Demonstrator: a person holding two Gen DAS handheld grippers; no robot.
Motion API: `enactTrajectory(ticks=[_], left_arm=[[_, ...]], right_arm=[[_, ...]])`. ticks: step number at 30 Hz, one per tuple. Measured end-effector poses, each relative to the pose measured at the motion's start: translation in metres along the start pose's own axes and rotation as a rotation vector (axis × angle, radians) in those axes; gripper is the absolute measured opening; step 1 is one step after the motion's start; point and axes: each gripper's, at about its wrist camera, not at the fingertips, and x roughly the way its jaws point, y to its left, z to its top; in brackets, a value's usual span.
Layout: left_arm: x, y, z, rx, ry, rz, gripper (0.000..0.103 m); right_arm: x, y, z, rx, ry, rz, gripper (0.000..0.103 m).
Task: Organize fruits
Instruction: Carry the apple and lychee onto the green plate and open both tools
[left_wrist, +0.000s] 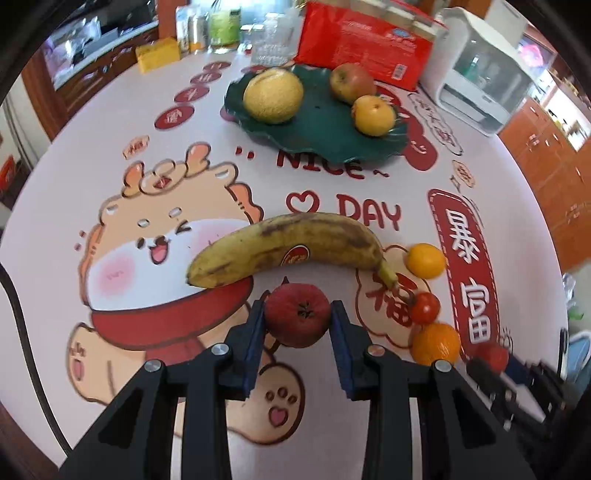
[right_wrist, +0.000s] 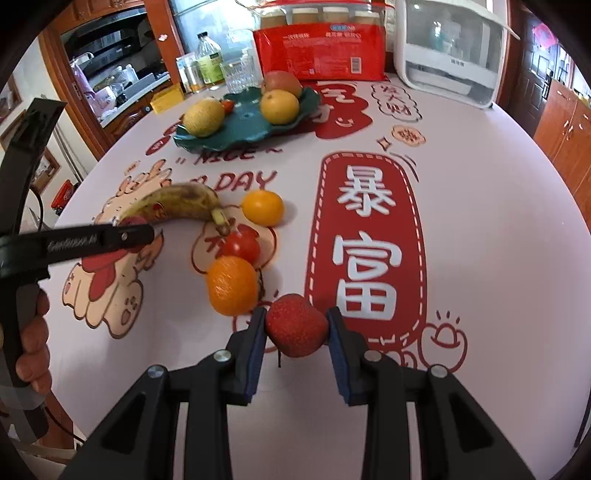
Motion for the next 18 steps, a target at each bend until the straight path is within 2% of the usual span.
enactTrajectory(ticks=[9,14,18], left_arm=[[-0.061,-0.001,0.018,0.056,-0.086,-0.022,0.033],[-0.097,0.001,0.049,0.087,-0.141,-0.017,0.033],[-0.134,0.004,0.085,0.121,-0.213,-0.013,0.033]], right_arm=[[-0.032,0.025,0.037,-0.054,-0.073,0.066,0.032],[-0.054,0.04,0.072,-0.077,-0.111,0.115,0.032],[-0.08,0.048,0.115,-0.101,-0.166,0.156,0.032]])
